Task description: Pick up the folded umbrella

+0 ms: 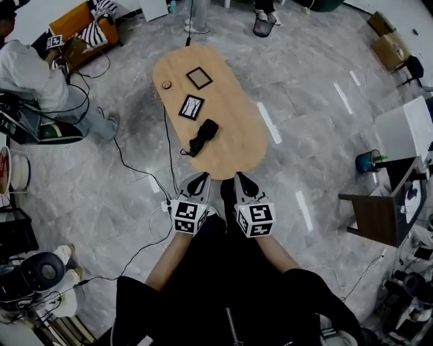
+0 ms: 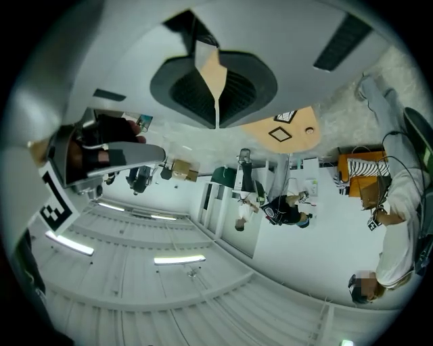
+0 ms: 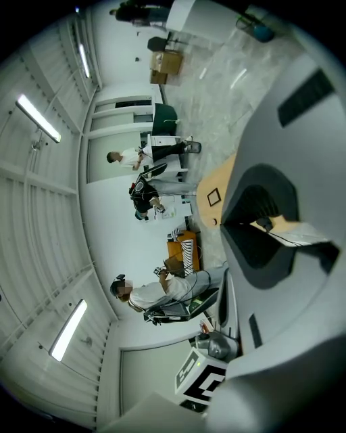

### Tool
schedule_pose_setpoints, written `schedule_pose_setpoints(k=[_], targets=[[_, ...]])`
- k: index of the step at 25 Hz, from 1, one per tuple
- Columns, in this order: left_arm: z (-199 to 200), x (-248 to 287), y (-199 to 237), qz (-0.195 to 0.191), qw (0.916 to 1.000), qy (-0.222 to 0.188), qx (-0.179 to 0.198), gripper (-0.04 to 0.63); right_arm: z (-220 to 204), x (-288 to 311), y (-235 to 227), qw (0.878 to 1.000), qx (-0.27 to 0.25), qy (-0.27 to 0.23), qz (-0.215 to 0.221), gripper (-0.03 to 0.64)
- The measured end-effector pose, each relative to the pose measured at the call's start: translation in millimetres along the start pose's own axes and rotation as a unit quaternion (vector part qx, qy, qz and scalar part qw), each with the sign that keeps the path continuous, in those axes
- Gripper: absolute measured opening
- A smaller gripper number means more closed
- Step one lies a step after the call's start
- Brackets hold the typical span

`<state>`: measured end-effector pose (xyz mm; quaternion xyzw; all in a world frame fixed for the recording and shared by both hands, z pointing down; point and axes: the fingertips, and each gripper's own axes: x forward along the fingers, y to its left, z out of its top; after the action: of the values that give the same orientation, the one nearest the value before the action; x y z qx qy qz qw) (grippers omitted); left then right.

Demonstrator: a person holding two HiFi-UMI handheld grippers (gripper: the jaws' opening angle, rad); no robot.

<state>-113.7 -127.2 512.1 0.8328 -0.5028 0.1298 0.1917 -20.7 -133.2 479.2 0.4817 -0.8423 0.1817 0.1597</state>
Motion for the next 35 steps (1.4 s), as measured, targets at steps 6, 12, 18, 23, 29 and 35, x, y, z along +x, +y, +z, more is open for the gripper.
schedule_pose_setpoints(k=[6,12,18,23,29,35], targets=[[9,40,18,0.002,0.9998,0.022,0.000,0.026,13,38,-20,1.000,0.009,0.009,0.011,0.011],[16,81,42,0.014,0.9993,0.036,-0.005,0.026,17,78,-38,0.999,0.005,0.036,0.033,0.011],[12,115,67,0.021,0.9980,0.058,-0.012,0.026,27,116,-47,0.997,-0.011,0.056,0.057,0.011],[0,146,89,0.019,0.9963,0.083,-0.005,0.026,34,148,-55,0.995,-0.013,0.064,0.070,0.011],[-22,176,106,0.011,0.9936,0.113,-0.008,0.048,28,174,-66,0.994,-0.014,0.082,0.077,0.011],[-44,204,122,0.006,0.9891,0.147,0.001,0.162,21,195,-82,0.992,-0.015,0.097,0.074,0.011]])
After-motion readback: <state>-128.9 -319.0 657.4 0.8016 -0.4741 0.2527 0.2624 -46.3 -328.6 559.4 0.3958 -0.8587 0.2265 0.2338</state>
